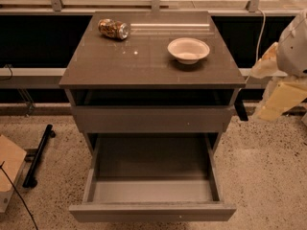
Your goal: Close middle drawer
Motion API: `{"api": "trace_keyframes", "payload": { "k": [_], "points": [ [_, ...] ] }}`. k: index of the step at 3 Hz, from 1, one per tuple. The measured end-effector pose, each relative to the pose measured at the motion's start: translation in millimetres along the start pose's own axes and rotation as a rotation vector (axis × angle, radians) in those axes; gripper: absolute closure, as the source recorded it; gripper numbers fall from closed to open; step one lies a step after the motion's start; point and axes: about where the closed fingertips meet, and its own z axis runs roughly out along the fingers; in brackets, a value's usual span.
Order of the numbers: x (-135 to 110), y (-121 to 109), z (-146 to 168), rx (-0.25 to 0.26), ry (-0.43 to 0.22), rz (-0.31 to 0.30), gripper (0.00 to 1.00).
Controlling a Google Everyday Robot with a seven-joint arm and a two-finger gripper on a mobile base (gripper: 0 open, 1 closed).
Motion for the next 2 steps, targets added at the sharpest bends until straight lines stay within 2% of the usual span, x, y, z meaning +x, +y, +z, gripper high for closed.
{"api": "trace_keyframes", "payload": {
  "k": [1,2],
  "points": [
    [13.8,22.5,45.2,-0.071,-0.030,-0.021,0.65],
    [32.8,41.6,97.7,-0.105,-0.045,-0.024,0.90]
  ]
}}
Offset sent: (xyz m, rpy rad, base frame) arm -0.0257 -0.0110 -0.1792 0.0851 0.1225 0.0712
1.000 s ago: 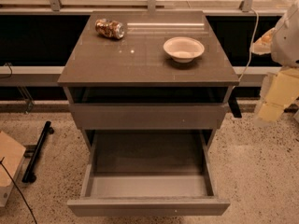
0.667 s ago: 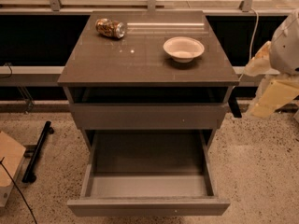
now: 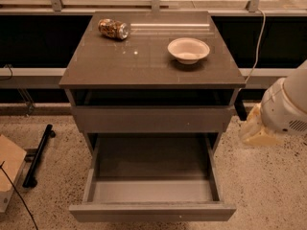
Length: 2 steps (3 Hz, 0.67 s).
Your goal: Close middle drawer
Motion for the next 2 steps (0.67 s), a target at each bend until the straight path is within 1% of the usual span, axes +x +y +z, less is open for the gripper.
{"api": "trace_keyframes", "payload": {
  "k": [1,2],
  "points": [
    [-0.2,0.8,0.3,0.002,0.003,0.001,1.00],
    [5.4,4.5,19.5,-0.018,0.014,0.019,1.00]
  ]
}}
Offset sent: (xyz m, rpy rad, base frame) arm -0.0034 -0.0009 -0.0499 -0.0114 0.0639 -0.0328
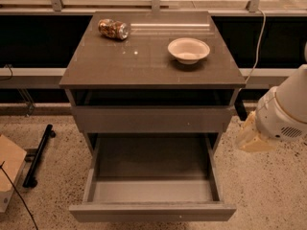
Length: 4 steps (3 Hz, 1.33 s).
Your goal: Close middle drawer
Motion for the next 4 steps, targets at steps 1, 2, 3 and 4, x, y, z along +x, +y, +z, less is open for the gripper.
{"api": "trace_keyframes", "payload": {
  "k": [1,2,3,4],
  "points": [
    [9.3,11.2,35.6,-0.040,0.007,0.016,1.00],
    [21.0,27.5,78.3,-0.077,-0.020,0.020,1.00],
    [38.2,41.5,127.9,-0.098,-0.060,0.033,1.00],
    [38.2,41.5,127.9,-0.098,-0.060,0.033,1.00]
  ]
}}
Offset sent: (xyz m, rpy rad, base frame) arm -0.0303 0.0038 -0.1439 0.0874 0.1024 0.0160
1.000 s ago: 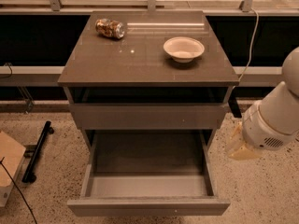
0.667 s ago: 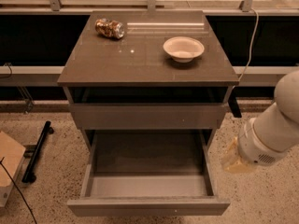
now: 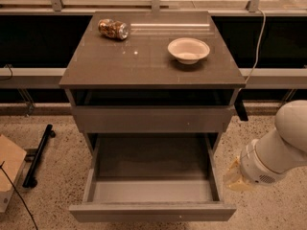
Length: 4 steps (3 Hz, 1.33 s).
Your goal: Close middle drawer
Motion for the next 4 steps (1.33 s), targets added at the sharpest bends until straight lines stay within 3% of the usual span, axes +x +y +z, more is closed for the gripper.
{"api": "trace_keyframes", "payload": {
  "k": [2,4],
  "points": [
    [6.8,-9.0,49.9,0.016,-0.012,0.029,1.00],
    [30.9,-1.5,128.2,-0.024,-0.043,0.080,1.00]
  ]
}}
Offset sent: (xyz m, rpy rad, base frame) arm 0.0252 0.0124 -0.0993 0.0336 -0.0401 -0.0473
